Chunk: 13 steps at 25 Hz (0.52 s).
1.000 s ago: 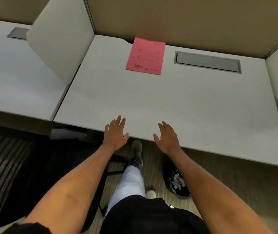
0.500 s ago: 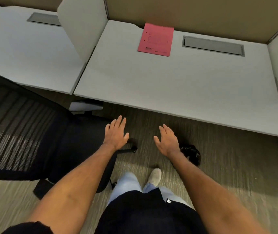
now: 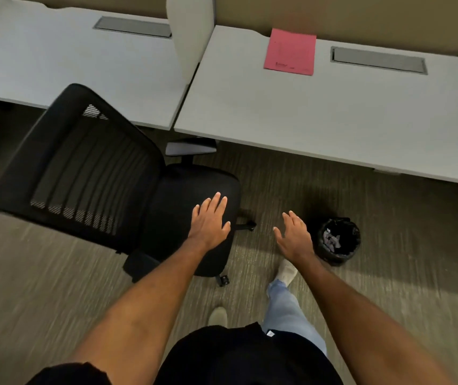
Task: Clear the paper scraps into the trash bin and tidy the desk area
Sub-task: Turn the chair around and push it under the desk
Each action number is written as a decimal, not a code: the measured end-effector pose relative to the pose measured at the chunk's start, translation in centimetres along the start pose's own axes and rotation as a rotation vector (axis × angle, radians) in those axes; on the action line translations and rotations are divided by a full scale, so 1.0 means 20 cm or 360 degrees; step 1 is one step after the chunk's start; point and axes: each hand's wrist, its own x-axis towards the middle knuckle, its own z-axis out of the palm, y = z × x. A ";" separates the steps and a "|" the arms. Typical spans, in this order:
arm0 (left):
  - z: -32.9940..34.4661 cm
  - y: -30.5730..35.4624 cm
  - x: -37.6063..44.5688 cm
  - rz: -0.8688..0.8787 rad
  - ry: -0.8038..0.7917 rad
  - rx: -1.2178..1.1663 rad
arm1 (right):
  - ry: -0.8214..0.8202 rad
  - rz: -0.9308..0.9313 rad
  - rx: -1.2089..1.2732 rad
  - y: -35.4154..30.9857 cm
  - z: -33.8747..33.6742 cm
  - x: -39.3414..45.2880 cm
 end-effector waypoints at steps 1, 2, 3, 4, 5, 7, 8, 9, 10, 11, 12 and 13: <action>0.00 -0.05 -0.09 0.0003 -0.0010 0.0007 | 0.0001 0.0003 0.0023 -0.04 0.05 -0.08; 0.01 -0.12 -0.18 -0.0002 -0.0009 0.0020 | 0.0000 -0.0002 0.0041 -0.09 0.11 -0.17; 0.01 -0.17 -0.26 -0.0005 -0.0002 0.0037 | -0.0002 -0.0014 0.0049 -0.13 0.16 -0.25; 0.00 -0.23 -0.34 -0.0009 0.0003 0.0047 | -0.0007 -0.0015 0.0059 -0.17 0.20 -0.31; 0.00 -0.28 -0.42 -0.0016 0.0013 0.0056 | -0.0008 -0.0013 0.0072 -0.21 0.24 -0.38; 0.00 -0.38 -0.54 -0.0057 0.0061 0.0065 | -0.0012 -0.0031 0.0075 -0.27 0.31 -0.49; -0.01 -0.42 -0.59 -0.0090 0.0081 0.0053 | -0.0017 -0.0047 0.0082 -0.30 0.33 -0.54; -0.02 -0.46 -0.64 -0.0128 0.0098 0.0036 | -0.0022 -0.0069 0.0091 -0.32 0.35 -0.57; -0.02 -0.50 -0.68 -0.0166 0.0122 0.0027 | -0.0026 -0.0103 0.0089 -0.35 0.38 -0.60; -0.03 -0.54 -0.73 -0.0204 0.0148 0.0020 | -0.0029 -0.0144 0.0081 -0.37 0.40 -0.63; -0.03 -0.57 -0.78 -0.0253 0.0167 0.0006 | -0.0037 -0.0181 0.0083 -0.40 0.41 -0.65; -0.04 -0.60 -0.83 -0.0297 0.0174 -0.0007 | -0.0052 -0.0202 0.0098 -0.42 0.42 -0.66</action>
